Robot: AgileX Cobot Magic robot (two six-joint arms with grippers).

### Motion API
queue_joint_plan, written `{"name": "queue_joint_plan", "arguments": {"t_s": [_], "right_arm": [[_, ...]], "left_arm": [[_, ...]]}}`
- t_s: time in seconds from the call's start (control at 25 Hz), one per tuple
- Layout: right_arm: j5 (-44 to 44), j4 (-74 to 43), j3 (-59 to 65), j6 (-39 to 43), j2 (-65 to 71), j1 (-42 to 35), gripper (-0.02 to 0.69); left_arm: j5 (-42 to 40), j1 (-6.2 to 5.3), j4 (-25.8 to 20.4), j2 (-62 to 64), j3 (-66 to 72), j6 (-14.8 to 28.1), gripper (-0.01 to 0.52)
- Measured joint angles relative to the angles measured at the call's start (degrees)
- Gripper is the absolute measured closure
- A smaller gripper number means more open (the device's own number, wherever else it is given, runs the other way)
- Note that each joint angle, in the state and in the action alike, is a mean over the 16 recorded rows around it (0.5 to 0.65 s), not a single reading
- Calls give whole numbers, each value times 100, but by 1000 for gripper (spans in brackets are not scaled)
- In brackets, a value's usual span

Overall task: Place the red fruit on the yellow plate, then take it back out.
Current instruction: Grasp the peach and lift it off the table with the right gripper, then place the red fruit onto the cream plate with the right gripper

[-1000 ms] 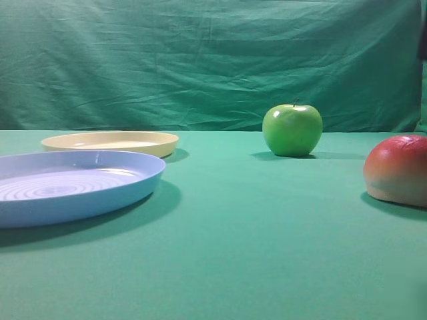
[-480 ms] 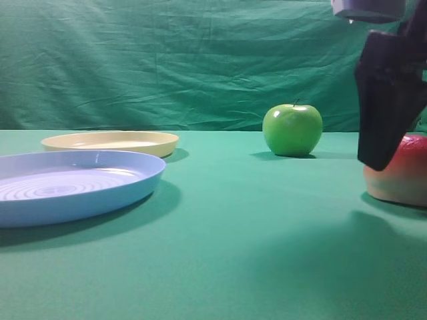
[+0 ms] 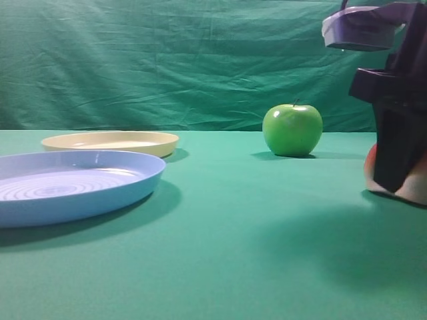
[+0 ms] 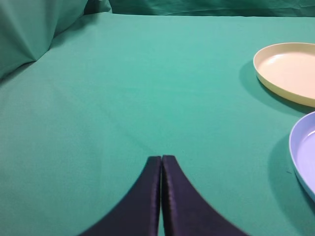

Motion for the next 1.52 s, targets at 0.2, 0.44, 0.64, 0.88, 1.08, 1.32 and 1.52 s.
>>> {"name": "queue_joint_plan", "arguments": {"t_s": [0.2, 0.44, 0.64, 0.88, 1.08, 1.32, 1.52], "right_arm": [[307, 93, -1426, -192, 292, 219, 469], [346, 249, -3091, -449, 1087, 626, 470], [186, 476, -4131, -712, 2058, 970, 470], [-143, 826, -4851, -1058, 3153, 1242, 467], [-420, 1073, -5085, -1314, 3749, 1350, 399], [-607, 1186, -5135, -1434, 4046, 1388, 233], [-518, 1196, -5138, -1437, 4029, 1388, 110]], "left_arm": [[0, 0, 0, 0, 0, 0, 514], [0, 0, 0, 0, 0, 0, 514], [0, 0, 0, 0, 0, 0, 514], [0, 0, 0, 0, 0, 0, 514], [0, 0, 0, 0, 0, 0, 514], [0, 0, 0, 0, 0, 0, 514], [0, 0, 0, 0, 0, 2, 514]]}}
